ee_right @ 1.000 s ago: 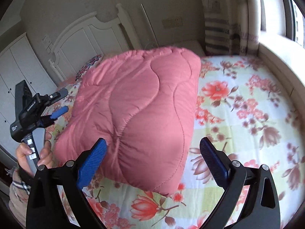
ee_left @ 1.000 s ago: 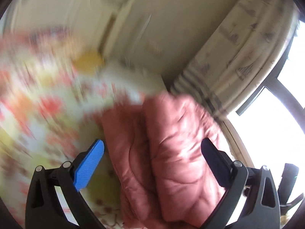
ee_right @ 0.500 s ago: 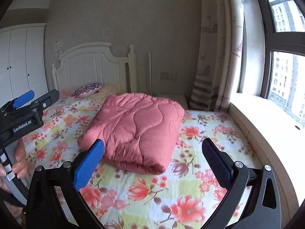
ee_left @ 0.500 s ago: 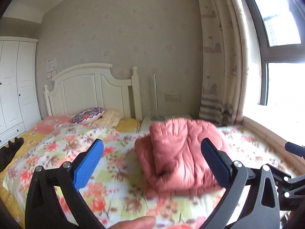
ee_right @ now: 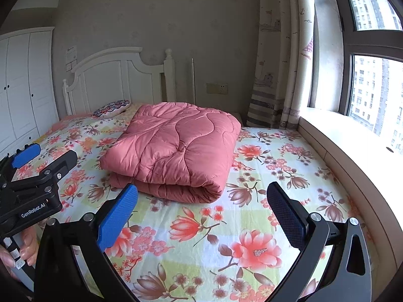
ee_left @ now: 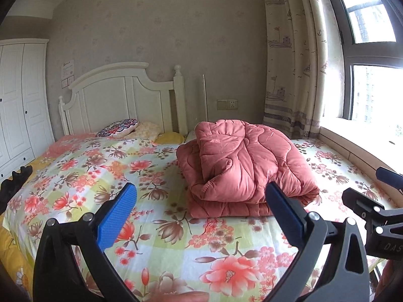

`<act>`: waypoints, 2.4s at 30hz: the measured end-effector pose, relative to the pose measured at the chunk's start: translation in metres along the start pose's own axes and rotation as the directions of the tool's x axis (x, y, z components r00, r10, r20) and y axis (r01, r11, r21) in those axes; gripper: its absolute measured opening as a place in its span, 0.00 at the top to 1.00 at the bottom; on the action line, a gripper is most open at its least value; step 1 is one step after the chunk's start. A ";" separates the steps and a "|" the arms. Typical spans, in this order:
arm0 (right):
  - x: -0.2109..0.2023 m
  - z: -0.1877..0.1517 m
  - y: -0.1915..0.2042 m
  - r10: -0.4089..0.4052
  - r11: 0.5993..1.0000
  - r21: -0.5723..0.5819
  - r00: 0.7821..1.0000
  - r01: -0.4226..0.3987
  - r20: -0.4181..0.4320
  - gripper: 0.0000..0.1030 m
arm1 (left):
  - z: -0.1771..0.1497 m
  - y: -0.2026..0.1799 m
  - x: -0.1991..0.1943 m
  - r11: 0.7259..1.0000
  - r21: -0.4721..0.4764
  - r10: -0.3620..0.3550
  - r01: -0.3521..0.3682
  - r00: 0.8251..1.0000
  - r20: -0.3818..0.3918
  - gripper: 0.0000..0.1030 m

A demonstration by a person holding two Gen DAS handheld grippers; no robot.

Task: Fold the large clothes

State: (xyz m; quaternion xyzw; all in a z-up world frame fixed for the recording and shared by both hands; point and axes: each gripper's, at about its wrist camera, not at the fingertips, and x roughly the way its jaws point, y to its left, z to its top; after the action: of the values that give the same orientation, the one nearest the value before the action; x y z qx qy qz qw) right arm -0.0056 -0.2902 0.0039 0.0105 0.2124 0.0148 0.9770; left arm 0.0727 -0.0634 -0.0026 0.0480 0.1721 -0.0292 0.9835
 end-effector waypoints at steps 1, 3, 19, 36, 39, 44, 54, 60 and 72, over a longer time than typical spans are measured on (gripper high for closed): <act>0.000 0.000 0.002 0.001 1.000 -0.006 1.000 -0.001 0.001 0.04 | 0.000 0.001 0.000 1.000 0.001 0.000 0.000 1.000 -0.001 0.02; -0.002 -0.001 0.005 0.003 1.000 -0.014 1.000 -0.003 0.010 0.04 | 0.000 0.002 0.000 1.000 -0.003 0.000 0.000 1.000 0.000 0.02; -0.002 -0.005 0.008 0.036 0.999 -0.020 0.999 -0.036 0.021 0.04 | -0.004 0.003 -0.001 1.000 -0.002 0.008 -0.009 1.000 -0.008 0.02; 0.002 -0.009 0.004 0.051 0.999 0.015 0.999 -0.051 0.010 0.04 | -0.007 0.002 -0.003 1.000 0.001 0.009 -0.009 1.000 -0.017 0.02; 0.003 -0.010 0.003 0.054 0.998 0.020 0.998 -0.055 0.008 0.04 | -0.007 0.002 -0.004 1.000 0.002 0.010 -0.010 1.000 -0.016 0.02; 0.002 -0.010 0.003 0.055 0.998 0.018 0.998 -0.055 0.009 0.04 | -0.007 0.002 -0.004 1.000 0.003 0.011 -0.011 1.000 -0.019 0.02; 0.004 -0.013 0.004 0.058 0.998 0.017 0.998 -0.058 0.007 0.04 | -0.007 0.002 -0.005 1.000 0.001 0.012 -0.011 1.000 -0.017 0.02; 0.004 -0.013 0.004 0.058 0.998 0.020 0.998 -0.058 0.005 0.04 | -0.007 0.003 -0.006 1.000 0.002 0.011 -0.011 1.000 -0.019 0.02; 0.005 -0.015 0.005 0.060 0.998 0.021 0.998 -0.060 -0.004 0.04 | -0.013 0.006 -0.007 1.000 0.001 0.013 -0.013 1.000 -0.025 0.02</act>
State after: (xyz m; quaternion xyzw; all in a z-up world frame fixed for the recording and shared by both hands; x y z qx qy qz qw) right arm -0.0071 -0.2849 -0.0118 0.0272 0.2144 0.0420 0.9755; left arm 0.0623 -0.0563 -0.0117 0.0497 0.1839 -0.0223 0.9814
